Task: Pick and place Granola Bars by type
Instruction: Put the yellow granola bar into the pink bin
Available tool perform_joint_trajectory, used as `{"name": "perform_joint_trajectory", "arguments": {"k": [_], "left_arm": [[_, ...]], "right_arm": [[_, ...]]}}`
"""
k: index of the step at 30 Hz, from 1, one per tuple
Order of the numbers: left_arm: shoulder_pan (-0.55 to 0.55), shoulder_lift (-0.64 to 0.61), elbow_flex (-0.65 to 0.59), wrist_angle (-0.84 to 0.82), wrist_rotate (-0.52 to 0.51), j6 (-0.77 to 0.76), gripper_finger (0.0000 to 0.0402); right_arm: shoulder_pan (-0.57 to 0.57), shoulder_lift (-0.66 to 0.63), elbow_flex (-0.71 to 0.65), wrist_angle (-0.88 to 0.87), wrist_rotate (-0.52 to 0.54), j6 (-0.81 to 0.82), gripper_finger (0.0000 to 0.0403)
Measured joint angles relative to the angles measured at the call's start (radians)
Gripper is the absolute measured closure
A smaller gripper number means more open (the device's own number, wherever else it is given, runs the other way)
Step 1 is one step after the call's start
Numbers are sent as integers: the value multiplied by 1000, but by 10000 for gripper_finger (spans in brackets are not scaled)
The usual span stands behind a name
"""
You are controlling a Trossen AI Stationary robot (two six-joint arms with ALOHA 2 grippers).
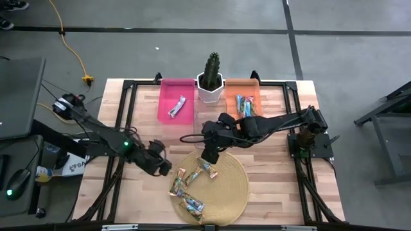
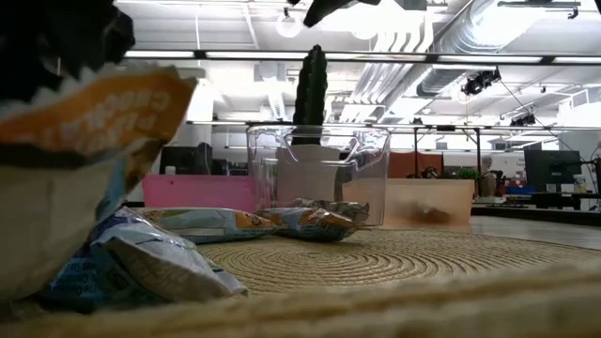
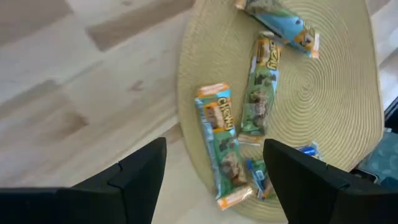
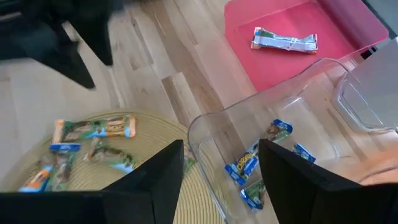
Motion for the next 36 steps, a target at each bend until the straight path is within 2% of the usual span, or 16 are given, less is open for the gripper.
{"name": "perform_joint_trajectory", "arguments": {"k": [6,11,17,22,26,30,36], "left_arm": [[0,108,0,129,4,-21,135],[0,160,0,177,4,-50,135],[0,182,0,206,8,-75,135],[1,182,0,213,23,-94,135],[1,182,0,204,50,-98,135],[1,182,0,203,56,-104,135],[2,204,0,200,62,-123,138]], "right_arm": [[12,-102,0,-104,-9,-14,210],[75,-190,0,-222,72,-10,210],[189,-274,0,-427,223,150,210],[325,-305,0,-549,363,359,210],[410,-325,-69,-502,451,450,210],[449,-357,-240,-413,436,559,210],[474,-438,-527,-44,429,604,210]]}}
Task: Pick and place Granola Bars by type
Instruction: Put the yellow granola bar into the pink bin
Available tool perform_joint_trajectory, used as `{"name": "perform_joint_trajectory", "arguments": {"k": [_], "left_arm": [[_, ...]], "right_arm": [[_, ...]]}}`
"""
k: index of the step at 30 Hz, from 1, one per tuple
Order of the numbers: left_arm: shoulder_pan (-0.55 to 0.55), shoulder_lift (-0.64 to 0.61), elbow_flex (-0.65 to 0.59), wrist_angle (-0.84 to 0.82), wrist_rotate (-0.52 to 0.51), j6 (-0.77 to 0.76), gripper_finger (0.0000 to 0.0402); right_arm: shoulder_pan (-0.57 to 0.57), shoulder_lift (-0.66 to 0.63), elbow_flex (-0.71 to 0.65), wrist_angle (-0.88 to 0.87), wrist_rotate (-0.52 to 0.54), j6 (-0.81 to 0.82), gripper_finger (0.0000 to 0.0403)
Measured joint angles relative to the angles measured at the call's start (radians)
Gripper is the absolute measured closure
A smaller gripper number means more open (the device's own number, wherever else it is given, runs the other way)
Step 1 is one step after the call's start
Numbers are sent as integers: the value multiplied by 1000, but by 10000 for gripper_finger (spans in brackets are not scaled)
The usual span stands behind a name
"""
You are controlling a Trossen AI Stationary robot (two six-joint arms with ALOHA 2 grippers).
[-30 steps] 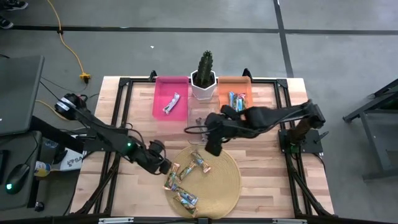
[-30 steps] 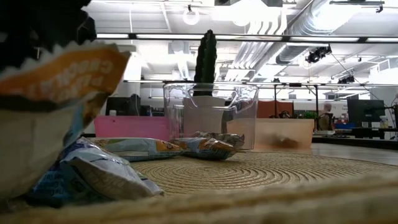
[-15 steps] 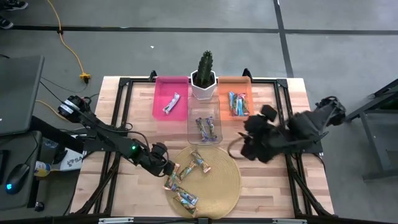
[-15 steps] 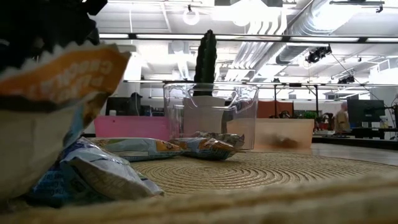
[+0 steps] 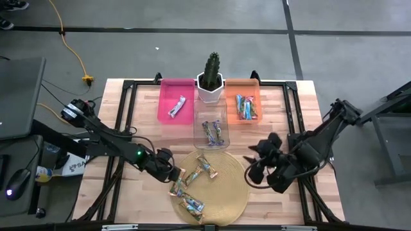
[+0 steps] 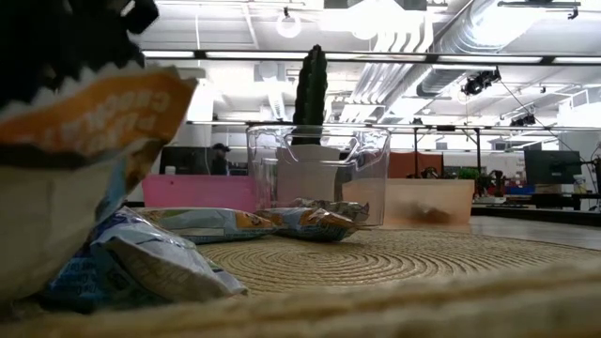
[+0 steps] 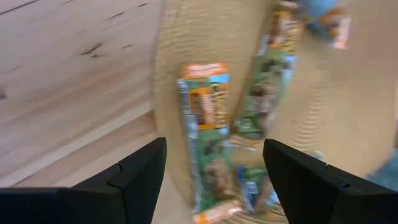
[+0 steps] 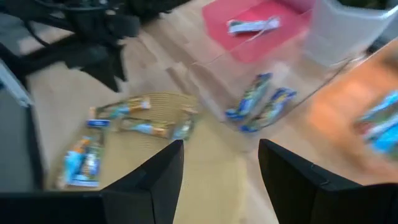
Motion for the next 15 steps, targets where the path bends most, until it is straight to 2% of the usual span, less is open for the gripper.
{"name": "perform_joint_trajectory", "arguments": {"k": [6,11,15], "left_arm": [[24,86,0,62,85,19,165],[60,115,0,142,100,59,183],[80,116,0,140,109,83,188]], "right_arm": [[-2,-84,-208,306,10,-42,210],[-2,-141,-338,425,18,-50,210],[6,-183,-450,543,32,-50,210]]}}
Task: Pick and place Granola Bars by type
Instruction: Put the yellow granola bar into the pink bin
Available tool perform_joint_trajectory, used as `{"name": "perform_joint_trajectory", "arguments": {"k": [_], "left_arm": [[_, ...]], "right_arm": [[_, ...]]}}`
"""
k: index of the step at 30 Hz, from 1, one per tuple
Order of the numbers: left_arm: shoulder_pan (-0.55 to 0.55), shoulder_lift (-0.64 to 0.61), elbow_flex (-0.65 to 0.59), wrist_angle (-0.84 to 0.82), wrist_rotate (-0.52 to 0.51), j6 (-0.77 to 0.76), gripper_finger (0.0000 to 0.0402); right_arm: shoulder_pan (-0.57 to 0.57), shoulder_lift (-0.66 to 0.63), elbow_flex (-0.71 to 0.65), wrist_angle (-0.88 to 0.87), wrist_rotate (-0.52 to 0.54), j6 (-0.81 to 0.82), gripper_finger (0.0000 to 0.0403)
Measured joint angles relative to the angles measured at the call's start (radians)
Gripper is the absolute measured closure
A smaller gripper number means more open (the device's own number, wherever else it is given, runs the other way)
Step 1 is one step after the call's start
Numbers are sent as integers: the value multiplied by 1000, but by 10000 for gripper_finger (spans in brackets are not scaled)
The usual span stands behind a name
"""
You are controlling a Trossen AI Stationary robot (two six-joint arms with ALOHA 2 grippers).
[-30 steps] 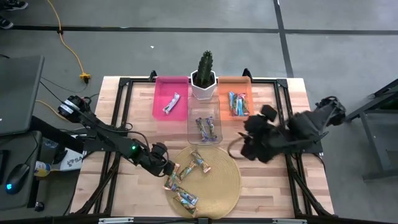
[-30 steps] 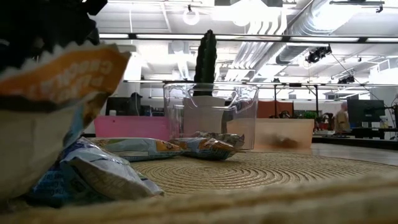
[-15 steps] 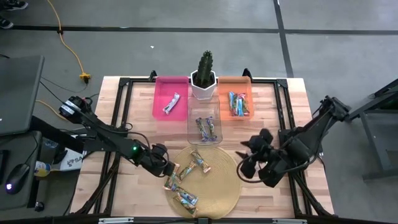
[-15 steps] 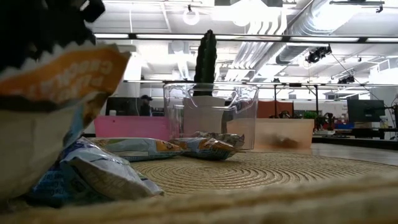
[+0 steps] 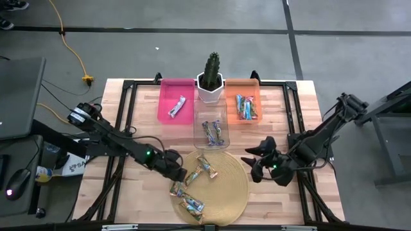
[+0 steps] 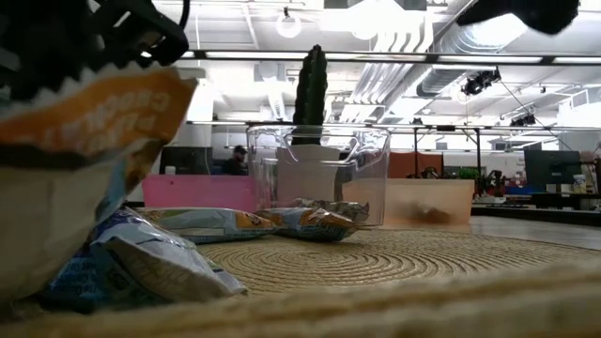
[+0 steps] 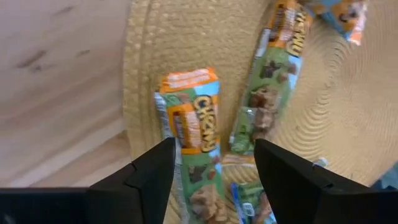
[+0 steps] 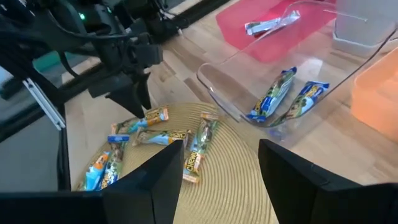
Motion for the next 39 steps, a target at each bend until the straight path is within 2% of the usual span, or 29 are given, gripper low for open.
{"name": "perform_joint_trajectory", "arguments": {"k": [6,19,23,28,36,39], "left_arm": [[1,0,0,-56,6,14,188],[1,75,26,-34,29,30,189],[14,77,49,-58,14,46,189],[44,77,61,-69,16,74,189],[57,77,61,-82,41,77,189],[57,77,61,-84,46,75,189]], "right_arm": [[0,-47,-166,234,20,-44,210],[0,-139,-515,882,41,-288,210],[-2,-173,-575,1002,59,-387,210],[-16,-207,-635,1098,132,-504,210],[-90,-226,-783,1426,61,-650,210],[-128,-226,-821,1497,41,-686,210]]}}
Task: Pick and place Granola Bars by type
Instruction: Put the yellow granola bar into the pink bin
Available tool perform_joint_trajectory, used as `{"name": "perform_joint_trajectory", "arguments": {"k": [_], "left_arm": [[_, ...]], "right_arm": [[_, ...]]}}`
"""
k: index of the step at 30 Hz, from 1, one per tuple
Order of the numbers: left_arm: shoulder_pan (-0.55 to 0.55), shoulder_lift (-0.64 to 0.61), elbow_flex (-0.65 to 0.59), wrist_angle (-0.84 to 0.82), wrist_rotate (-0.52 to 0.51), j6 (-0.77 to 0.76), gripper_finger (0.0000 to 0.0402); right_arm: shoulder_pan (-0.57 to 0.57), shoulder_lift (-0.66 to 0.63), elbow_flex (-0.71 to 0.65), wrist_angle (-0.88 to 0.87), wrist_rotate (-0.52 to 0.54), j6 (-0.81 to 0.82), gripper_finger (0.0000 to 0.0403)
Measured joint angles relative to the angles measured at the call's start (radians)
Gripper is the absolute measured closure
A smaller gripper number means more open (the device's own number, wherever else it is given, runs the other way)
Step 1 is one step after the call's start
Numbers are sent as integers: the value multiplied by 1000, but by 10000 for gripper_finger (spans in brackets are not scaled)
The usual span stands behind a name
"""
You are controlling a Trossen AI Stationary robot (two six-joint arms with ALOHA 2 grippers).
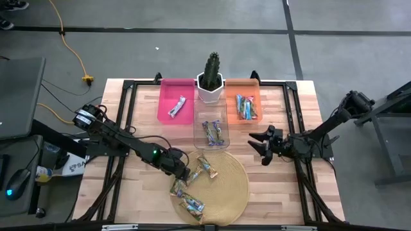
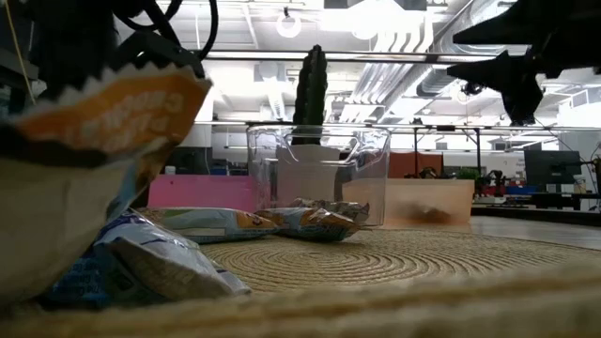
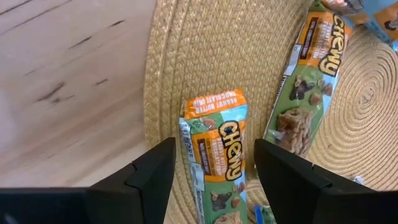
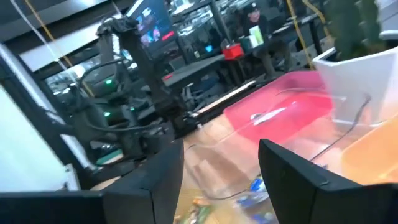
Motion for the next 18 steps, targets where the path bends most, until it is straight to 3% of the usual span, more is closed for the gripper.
{"name": "perform_joint_trajectory", "arguments": {"k": [6,18], "left_arm": [[0,0,0,-3,23,-2,189],[0,36,5,17,59,-8,189]], "right_arm": [[-133,0,-47,34,-97,-25,210],[-498,1,-56,-54,-554,7,210]]}}
